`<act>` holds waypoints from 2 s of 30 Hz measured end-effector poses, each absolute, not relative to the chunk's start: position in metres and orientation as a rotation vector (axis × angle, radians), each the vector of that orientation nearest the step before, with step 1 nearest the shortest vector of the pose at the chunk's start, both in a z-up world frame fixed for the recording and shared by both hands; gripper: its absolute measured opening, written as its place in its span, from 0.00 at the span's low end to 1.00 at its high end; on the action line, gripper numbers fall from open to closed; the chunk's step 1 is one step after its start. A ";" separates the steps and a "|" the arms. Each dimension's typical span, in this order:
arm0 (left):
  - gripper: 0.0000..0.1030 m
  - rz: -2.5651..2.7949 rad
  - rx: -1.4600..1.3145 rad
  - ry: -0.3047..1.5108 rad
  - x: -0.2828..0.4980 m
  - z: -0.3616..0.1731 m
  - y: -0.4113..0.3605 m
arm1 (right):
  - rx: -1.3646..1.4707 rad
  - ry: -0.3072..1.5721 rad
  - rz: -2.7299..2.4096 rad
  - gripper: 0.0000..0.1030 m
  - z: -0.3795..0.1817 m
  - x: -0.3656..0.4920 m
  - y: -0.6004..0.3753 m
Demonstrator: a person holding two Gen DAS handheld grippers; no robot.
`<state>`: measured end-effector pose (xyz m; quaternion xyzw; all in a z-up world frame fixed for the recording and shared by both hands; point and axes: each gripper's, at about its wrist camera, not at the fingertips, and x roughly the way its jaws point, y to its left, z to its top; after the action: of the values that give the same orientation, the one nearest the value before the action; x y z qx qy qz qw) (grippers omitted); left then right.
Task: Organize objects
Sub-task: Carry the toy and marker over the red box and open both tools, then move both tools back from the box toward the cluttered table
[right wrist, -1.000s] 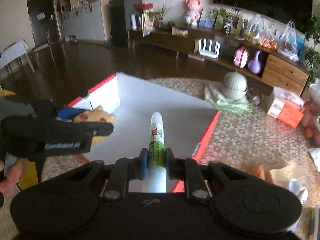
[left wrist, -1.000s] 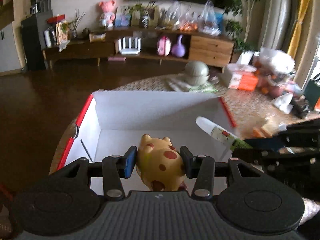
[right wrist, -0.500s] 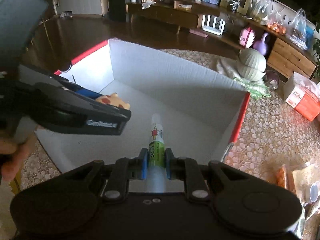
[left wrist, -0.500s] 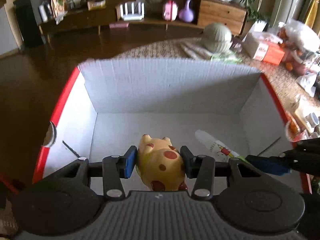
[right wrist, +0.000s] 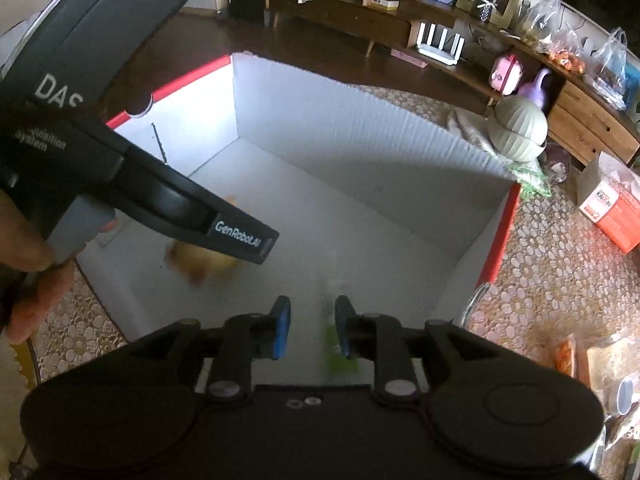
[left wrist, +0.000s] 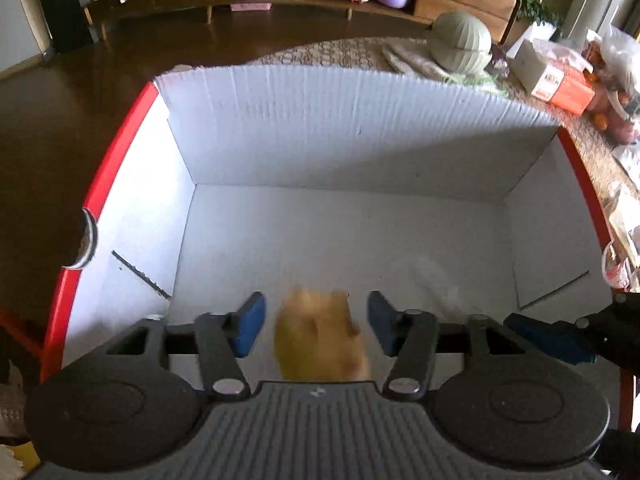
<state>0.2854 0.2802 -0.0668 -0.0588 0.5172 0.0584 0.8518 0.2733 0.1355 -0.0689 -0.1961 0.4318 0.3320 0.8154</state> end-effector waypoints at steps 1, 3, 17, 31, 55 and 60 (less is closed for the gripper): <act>0.60 0.125 -0.129 1.075 0.284 -0.064 0.281 | -0.414 0.915 0.711 0.28 -0.067 0.273 0.134; 0.60 0.122 -0.139 1.058 0.281 -0.060 0.282 | -0.403 0.905 0.718 0.34 -0.062 0.271 0.130; 0.60 0.132 -0.117 0.884 0.220 -0.001 0.257 | -0.295 0.820 0.736 0.43 -0.011 0.245 0.073; 0.61 0.042 -0.106 0.732 0.154 0.039 0.181 | -0.182 0.752 0.745 0.56 0.020 0.207 -0.004; 0.82 -0.082 -0.052 0.645 0.091 0.019 0.037 | -0.075 0.612 0.593 0.94 0.016 0.156 -0.178; 0.82 -0.137 -0.045 0.666 0.096 0.000 0.016 | -0.077 0.620 0.531 0.96 0.001 0.156 -0.208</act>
<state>0.0960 0.0162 0.0000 -0.0219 0.3265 -0.0670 0.9426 0.1563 -0.2084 0.0010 -0.0374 0.3012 0.2583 0.9171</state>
